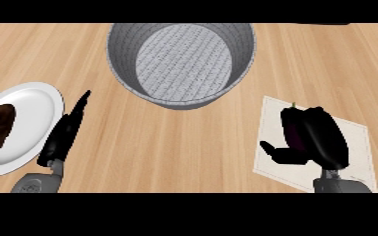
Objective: Pick the eggplant from the placemat and place it in the basket
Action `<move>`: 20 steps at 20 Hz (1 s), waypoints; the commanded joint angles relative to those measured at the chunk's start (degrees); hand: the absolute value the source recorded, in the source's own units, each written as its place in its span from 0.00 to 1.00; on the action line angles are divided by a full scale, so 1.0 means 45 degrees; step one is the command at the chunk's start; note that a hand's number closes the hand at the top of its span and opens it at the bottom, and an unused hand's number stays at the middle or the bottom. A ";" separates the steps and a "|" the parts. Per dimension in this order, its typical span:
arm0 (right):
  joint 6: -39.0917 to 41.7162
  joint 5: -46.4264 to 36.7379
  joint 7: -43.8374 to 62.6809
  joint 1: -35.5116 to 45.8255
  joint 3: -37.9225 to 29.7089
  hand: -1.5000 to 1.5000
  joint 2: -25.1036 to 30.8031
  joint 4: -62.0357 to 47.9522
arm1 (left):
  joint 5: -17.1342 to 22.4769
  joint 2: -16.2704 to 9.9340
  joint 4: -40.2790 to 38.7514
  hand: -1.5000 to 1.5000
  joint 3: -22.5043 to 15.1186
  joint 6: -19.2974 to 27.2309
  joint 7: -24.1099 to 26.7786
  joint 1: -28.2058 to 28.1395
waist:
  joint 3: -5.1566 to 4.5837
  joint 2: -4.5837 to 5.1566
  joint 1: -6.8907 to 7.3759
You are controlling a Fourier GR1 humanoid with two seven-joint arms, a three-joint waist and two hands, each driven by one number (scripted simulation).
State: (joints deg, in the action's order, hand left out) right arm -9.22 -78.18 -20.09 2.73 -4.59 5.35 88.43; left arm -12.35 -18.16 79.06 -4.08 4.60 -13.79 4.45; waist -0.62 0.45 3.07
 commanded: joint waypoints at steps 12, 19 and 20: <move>0.8318 0.4682 0.2818 0.9334 -0.2954 1.00 0.2379 0.0891 | 0.0118 -0.0089 -0.0445 0.50 0.0723 -0.0103 0.0299 -0.0416 | 0.0124 -0.0131 -0.0700; 1.0469 0.6814 0.5064 1.1252 -0.3390 1.00 0.1406 0.0956 | -0.0037 -0.0050 -0.0452 0.50 0.0840 -0.0236 0.0044 -0.0200 | 0.0127 -0.0140 -0.0715; 1.1009 0.7166 0.5585 1.1801 -0.3508 1.00 0.1301 0.0948 | -0.0083 0.0283 0.0299 0.50 0.0601 0.0003 -0.0295 -0.0717 | 0.0129 -0.0169 -0.0656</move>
State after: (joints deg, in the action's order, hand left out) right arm 33.61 -50.76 -1.41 50.06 -19.37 13.04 91.56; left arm -12.69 -17.91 79.73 -1.30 4.37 -13.66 1.69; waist 0.06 -0.25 0.19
